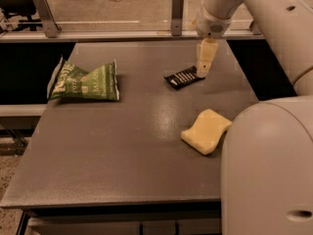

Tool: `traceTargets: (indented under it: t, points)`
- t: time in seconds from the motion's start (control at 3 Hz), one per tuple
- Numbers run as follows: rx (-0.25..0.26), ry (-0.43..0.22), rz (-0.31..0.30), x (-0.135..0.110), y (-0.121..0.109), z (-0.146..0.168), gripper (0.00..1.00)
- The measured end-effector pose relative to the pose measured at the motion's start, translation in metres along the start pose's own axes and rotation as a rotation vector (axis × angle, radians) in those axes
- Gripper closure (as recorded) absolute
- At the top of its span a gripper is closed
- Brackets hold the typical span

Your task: Pick rxbar chocolate

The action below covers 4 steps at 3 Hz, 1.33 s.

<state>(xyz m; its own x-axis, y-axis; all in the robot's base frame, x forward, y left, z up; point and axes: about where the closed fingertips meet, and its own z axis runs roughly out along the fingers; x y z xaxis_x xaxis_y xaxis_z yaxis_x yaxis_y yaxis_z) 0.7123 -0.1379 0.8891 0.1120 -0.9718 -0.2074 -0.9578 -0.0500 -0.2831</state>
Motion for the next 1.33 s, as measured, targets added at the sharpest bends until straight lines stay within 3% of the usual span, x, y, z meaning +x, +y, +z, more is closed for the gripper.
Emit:
traceTargets:
  t: [0.33, 0.67, 1.0, 1.33]
  points:
    - [-0.076, 0.118, -0.06, -0.002, 0.019, 0.031, 0.0]
    - [-0.148, 0.173, -0.093, 0.001, 0.035, 0.05, 0.0]
    - [-0.168, 0.12, -0.123, -0.003, 0.044, 0.054, 0.0]
    - [-0.164, 0.118, -0.123, -0.003, 0.042, 0.058, 0.18]
